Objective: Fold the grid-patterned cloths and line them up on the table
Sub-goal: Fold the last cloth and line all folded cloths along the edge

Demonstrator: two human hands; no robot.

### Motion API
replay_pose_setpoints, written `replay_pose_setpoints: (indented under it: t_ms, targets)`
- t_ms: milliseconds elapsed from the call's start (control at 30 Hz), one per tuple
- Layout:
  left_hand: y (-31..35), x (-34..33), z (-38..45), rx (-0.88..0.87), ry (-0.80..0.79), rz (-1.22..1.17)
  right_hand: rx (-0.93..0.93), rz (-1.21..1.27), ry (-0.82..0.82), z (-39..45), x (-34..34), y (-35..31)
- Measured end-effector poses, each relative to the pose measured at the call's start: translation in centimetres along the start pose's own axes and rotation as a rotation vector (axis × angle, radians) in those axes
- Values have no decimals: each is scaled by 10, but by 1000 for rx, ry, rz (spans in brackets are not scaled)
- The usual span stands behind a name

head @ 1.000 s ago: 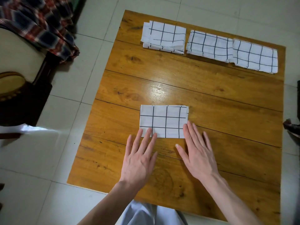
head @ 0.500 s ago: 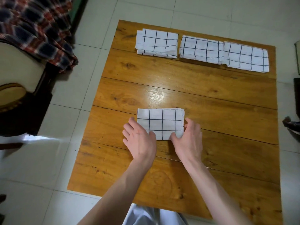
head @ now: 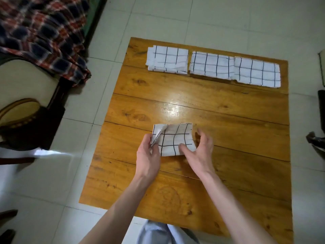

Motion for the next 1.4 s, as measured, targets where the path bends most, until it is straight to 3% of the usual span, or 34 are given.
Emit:
replay_pose_setpoints:
  t_ms: [167,267,433,600,767,867,1067,1400]
  targets:
    - [42,26,-15,41,-97,-163,-221,478,-359,-11,1,-32]
    - [71,55,-31,76,-82,-231,-269,605,-449,-31,9,-63]
    - [109,121,-60,121,46,-154,-117,515,-412,-71,29,-114]
    - [139,192,-76,104,140,-173,-26,374,-452,-147,36,-209]
    - [162,261,-58,94,138,-269,42,264,-356,-175,15,-276]
    - [171,298,-32,98,112,-273,24,384,-316,-187,-12,-319]
    - [204,362,33,5,4,-180,17,509,-71,-186,-60,-374]
    - [249,389,118,-128,-177,-58,-24,700,153,-155,-78,-412]
Point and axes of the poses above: each hand's wrist, its own z-axis towards the middle knuckle, its own x-axis out of the back of the hand, y = z × x, the point moved 9 cm from there along z, towards the middle knuckle, and after that the axes turned 1 degree about -x, right-handed, at the moved point
